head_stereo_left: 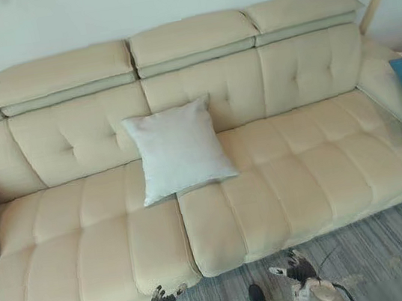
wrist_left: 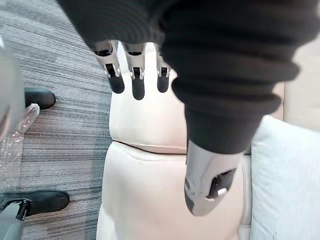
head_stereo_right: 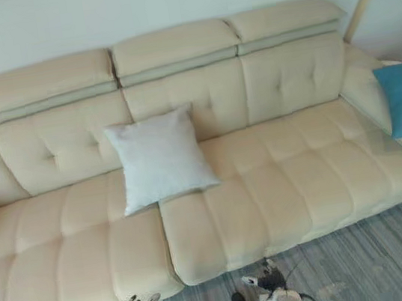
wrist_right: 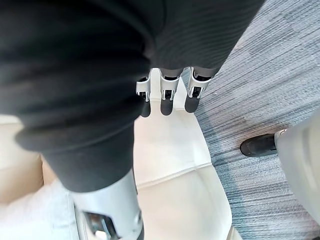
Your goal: Pick up cushions and gather them together orderly.
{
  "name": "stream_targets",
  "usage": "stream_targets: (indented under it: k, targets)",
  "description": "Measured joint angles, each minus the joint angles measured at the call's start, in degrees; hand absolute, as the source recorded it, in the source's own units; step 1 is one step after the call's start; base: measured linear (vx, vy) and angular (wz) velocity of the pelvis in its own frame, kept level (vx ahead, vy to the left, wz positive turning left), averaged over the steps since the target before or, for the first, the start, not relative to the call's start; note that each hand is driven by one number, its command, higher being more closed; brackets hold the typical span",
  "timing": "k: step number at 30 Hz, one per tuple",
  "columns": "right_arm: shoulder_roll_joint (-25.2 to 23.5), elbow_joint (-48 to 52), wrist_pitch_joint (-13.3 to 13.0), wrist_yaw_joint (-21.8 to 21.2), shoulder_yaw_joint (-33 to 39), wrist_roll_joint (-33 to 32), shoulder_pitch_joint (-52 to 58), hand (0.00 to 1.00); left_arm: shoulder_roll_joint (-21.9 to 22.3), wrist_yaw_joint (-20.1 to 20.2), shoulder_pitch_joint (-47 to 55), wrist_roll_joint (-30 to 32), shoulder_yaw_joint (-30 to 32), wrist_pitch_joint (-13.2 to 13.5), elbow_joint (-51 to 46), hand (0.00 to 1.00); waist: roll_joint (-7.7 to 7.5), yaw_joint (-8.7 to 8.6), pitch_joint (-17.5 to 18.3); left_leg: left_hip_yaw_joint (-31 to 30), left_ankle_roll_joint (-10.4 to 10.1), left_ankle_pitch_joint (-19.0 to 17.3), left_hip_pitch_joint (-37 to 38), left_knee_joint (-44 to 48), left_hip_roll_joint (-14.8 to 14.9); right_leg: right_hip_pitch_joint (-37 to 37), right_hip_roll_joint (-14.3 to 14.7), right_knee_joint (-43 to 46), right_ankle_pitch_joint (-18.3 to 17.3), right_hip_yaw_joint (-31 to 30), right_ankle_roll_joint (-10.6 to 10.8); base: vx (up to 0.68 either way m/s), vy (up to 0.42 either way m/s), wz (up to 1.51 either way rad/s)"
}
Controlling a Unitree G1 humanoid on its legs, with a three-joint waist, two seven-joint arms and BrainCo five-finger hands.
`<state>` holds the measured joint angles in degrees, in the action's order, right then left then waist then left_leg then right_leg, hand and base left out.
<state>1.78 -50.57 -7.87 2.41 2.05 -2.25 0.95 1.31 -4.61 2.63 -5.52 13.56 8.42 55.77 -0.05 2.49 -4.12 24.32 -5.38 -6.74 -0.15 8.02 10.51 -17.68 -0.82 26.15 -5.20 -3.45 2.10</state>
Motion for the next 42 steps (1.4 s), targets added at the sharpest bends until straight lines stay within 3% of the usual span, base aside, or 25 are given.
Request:
stream_targets:
  k: [1,3,4,5,6,7,8,9,10,11,13,15,16,19,21,22,23,25,30,36,39,40,42]
  targets:
    - [-0.38,-0.05,0.07,-0.02,-0.03,0.0,0.38,0.0,0.01,-0.19,0.16,-0.06,-0.68,0.03,-0.6,0.0,-0.36,0.04,-0.2,-1.44,-0.15,0.45,0.08,0.7,-0.62,0.47,-3.41,9.49,-4.11,1.92,1.7,0.0,-0.093,0.47]
    - [-1.28,-0.04,0.06,-0.08,-0.64,0.02,0.34,0.0,-0.6,-0.32,1.05,-0.14,-1.18,0.02,-1.79,0.0,-2.19,0.04,0.71,-3.77,-0.12,0.44,-2.07,3.85,-0.93,2.99,-7.2,12.31,-7.62,1.52,3.85,-0.05,-0.234,0.61]
    - [-1.64,0.01,-0.01,-0.03,-0.73,0.03,-0.15,0.0,-0.86,-0.44,0.7,-0.22,-1.11,-0.11,-1.66,0.0,-2.69,-0.08,0.94,-5.3,-0.22,0.71,-3.58,4.81,-0.93,2.41,-6.03,11.36,-7.54,2.67,3.72,-0.12,-0.209,0.47]
    - [-1.35,0.04,-0.01,0.02,-0.81,0.03,-0.59,0.0,-0.24,-0.55,0.68,-0.24,-1.16,-0.12,-1.66,0.0,-2.13,0.5,1.41,-6.86,0.5,1.45,-5.11,4.11,-0.31,3.07,-4.29,6.81,-7.12,1.92,4.16,-0.12,-0.213,0.21]
    - [-0.5,0.23,-0.04,0.35,-1.23,0.0,-2.05,0.0,0.52,-0.65,0.8,-0.31,-1.1,0.04,-1.18,0.0,-0.01,1.74,1.74,-7.62,-0.19,3.96,-7.15,2.98,1.97,5.69,-3.48,3.0,-8.79,0.66,3.99,-0.16,-0.273,0.05]
    - [-0.49,0.36,-0.03,0.58,-2.29,-0.01,-3.94,0.0,0.61,-1.22,-0.21,-0.68,-1.85,-0.09,-1.12,0.0,-1.04,1.65,0.78,-8.27,-1.23,4.6,-9.18,4.1,1.6,6.39,-5.02,1.76,-11.48,1.36,4.51,-0.16,-0.306,0.05]
    - [-0.65,0.48,-0.04,0.81,-2.57,-0.02,-5.01,0.0,0.38,-1.75,-1.15,-1.29,-2.42,-0.16,-1.06,0.0,-1.01,1.68,-0.13,-8.98,-1.98,5.13,-10.61,4.79,2.21,7.48,-4.24,-1.44,-12.24,2.71,3.74,-0.26,-0.315,0.14]
    - [-0.6,0.79,-0.06,1.09,-2.85,-0.08,-5.91,0.0,0.84,-2.32,-1.6,-1.92,-2.52,-0.17,-1.03,0.0,1.13,1.81,-1.35,-10.73,-2.95,6.04,-12.21,5.18,4.44,7.83,-2.22,-3.87,-10.41,5.0,2.11,-0.31,-0.261,0.21]
    - [-0.77,1.83,-0.07,1.43,-3.27,-0.09,-6.14,0.0,1.06,-2.74,-1.34,-2.04,-3.3,-0.13,-1.01,0.0,2.01,1.79,-1.58,-11.35,-3.42,8.3,-13.21,4.29,5.8,7.46,-0.53,-4.62,-9.24,6.43,0.8,-0.31,-0.23,0.27]
    - [-0.72,2.5,-0.17,1.62,-3.4,-0.09,-5.99,0.0,1.37,-2.72,-0.99,-2.09,-3.46,-0.13,-0.81,0.0,2.15,1.68,-1.73,-11.66,-3.76,10.06,-12.78,2.6,6.1,7.17,-0.12,-4.61,-9.26,6.87,0.39,-0.29,-0.17,0.41]
    - [-0.47,2.43,-0.44,1.97,-3.25,-0.11,-4.78,0.0,1.74,-2.67,-0.83,-1.99,-3.54,-0.08,-0.56,0.0,1.74,0.76,-2.15,-10.2,-3.79,13.78,-11.01,-1.48,5.9,6.99,-0.49,-4.31,-9.06,9.2,-2.78,-0.3,-0.142,0.41]
    - [0.01,2.34,-0.44,2.2,-2.23,-0.2,-3.78,0.0,1.47,-2.58,-0.75,-1.95,-3.47,-0.1,-0.57,0.0,1.0,0.65,-2.54,-10.07,-2.08,11.39,-10.43,2.02,4.16,6.77,-1.91,-4.26,-8.59,9.32,-4.33,-0.24,-0.037,0.13]
    - [0.6,2.25,-0.48,2.16,-2.1,-0.19,-2.67,0.0,1.29,-2.51,-0.76,-1.96,-3.34,-0.05,-0.81,0.0,0.26,0.48,-2.66,-10.97,-0.86,7.45,-10.52,8.54,2.65,6.46,-3.45,-4.47,-7.76,8.94,-4.33,-0.18,0.014,0.01]
    - [0.65,-0.24,-0.4,2.04,-0.33,-0.2,-0.96,0.0,1.29,-1.91,-0.41,-1.95,-2.6,-0.06,-0.49,0.0,0.17,0.45,-2.27,-13.68,-0.23,0.81,-8.48,16.21,0.23,6.37,-4.63,-6.12,-6.69,7.44,-2.54,-0.14,0.084,-0.11]
    - [0.6,-1.47,-0.12,1.66,0.02,-0.2,-0.22,0.0,1.29,-1.46,0.28,-1.96,-1.46,-0.14,-0.28,0.0,0.91,0.36,-1.82,-15.13,-0.82,-2.38,-4.99,9.71,-0.9,5.25,-3.75,-7.11,-5.77,6.58,-1.17,-0.12,0.168,-0.34]
    - [0.95,-3.23,-0.01,1.25,0.17,-0.21,-0.25,0.0,1.28,-1.38,0.82,-2.02,-1.45,-0.3,0.12,0.0,2.15,0.32,-0.93,-16.09,-2.73,-4.99,-3.31,4.67,-0.82,4.55,-2.59,-7.97,-4.29,6.03,-0.32,-0.06,0.189,-0.33]
    - [0.47,-4.76,0.41,0.74,0.79,-0.23,0.32,0.0,0.38,-1.37,0.79,-2.0,-1.63,-0.37,0.89,0.0,1.37,0.1,-0.52,-15.39,-1.45,-4.34,-3.67,3.02,-1.81,5.14,-3.13,-10.79,-1.61,5.0,0.35,-0.04,0.15,-0.28]
    - [0.5,-5.8,0.65,0.31,1.79,-0.25,1.25,0.0,-0.74,-1.4,0.86,-2.04,-1.78,-0.48,2.51,0.0,0.8,-0.42,0.06,-14.28,-0.99,-2.56,-2.36,0.93,-3.22,6.34,-4.25,-14.01,1.4,4.29,1.39,0.04,0.17,-0.2]
    - [1.74,-6.88,0.61,0.21,3.63,-0.5,1.47,0.0,-1.11,-1.31,1.04,-1.9,-2.44,-0.68,4.67,0.0,2.05,-1.46,0.98,-14.04,-0.28,-1.72,-0.15,-1.09,-5.28,9.5,-5.59,-18.63,3.35,3.99,2.86,0.07,0.127,-0.01]
    - [1.74,-9.09,0.31,-0.11,5.3,-0.67,0.93,0.0,-2.21,-0.28,1.43,-0.69,-3.53,-1.43,5.69,0.0,2.42,-1.88,1.22,-12.62,-0.28,-1.73,0.83,-2.0,-4.98,10.82,-4.59,-23.3,5.95,1.59,2.97,0.04,0.017,-0.26]
    - [1.84,-9.61,0.36,-0.12,6.68,-0.66,0.84,0.0,-2.79,0.26,1.24,0.32,-3.56,-1.4,5.83,0.0,1.43,-2.2,0.57,-8.99,-0.06,-2.04,1.47,-1.84,-5.07,9.61,-3.55,-26.4,9.33,-4.35,2.92,-0.07,0.008,-1.12]
    - [1.75,-9.62,0.45,-0.1,6.62,-0.66,-0.04,0.0,-3.26,0.27,0.94,0.69,-3.54,-1.38,5.82,0.0,0.62,-2.17,-0.02,-6.45,-0.08,-3.76,1.22,-1.1,-4.89,7.33,-2.42,-26.92,11.0,-8.23,2.93,-0.13,-0.003,-1.14]
    - [1.65,-9.59,0.46,-0.1,6.02,-0.66,-0.91,0.0,-3.9,0.27,0.81,0.87,-3.56,-1.38,5.77,0.0,-0.15,-2.12,-0.76,-3.93,0.03,-4.5,1.26,-0.21,-4.7,6.97,-2.24,-28.67,11.02,-9.17,1.49,-0.11,-0.003,-1.02]
